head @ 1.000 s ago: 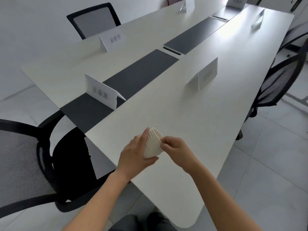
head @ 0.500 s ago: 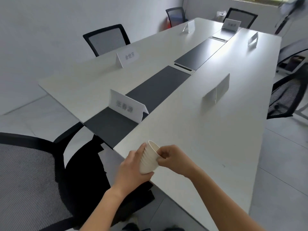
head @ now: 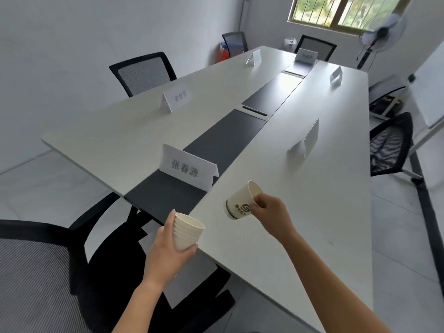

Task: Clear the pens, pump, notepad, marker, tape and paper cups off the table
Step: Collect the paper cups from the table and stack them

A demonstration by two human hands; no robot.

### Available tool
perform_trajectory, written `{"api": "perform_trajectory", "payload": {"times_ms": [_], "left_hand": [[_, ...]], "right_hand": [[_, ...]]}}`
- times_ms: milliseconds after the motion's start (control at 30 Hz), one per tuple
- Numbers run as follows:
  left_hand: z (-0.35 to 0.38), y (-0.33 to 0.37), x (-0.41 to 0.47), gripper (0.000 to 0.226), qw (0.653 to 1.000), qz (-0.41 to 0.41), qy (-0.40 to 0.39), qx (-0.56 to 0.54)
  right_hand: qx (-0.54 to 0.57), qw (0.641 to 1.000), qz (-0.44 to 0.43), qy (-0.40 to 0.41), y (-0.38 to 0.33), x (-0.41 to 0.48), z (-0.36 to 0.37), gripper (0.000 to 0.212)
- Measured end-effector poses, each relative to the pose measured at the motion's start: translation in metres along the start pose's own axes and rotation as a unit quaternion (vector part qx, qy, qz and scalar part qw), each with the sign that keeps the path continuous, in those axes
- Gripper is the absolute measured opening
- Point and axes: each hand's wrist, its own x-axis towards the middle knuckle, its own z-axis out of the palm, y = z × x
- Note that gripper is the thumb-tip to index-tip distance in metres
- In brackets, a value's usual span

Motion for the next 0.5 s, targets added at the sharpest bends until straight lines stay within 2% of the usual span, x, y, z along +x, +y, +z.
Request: {"api": "perform_trajectory", "payload": {"times_ms": [133,233,500], "left_hand": [[-0.004,-0.006,0.002,0.091,1.0,-0.013,0.011,-0.01],[-0.007,-0.007,0.003,0.087,1.0,-0.013,0.016,-0.014],[-0.007,-0.012,0.005,0.084,1.0,0.006,0.006,-0.015]], "right_hand": [[-0.129,0.988,-0.06,0.058,0.014,0.006,0.011,0.009],[-0.22,0.966,-0.113,0.07,0.019,0.007,0.028,0.004],[-0.354,0.929,-0.106,-0.004,0.034,0.008,0.056,0.022]]}}
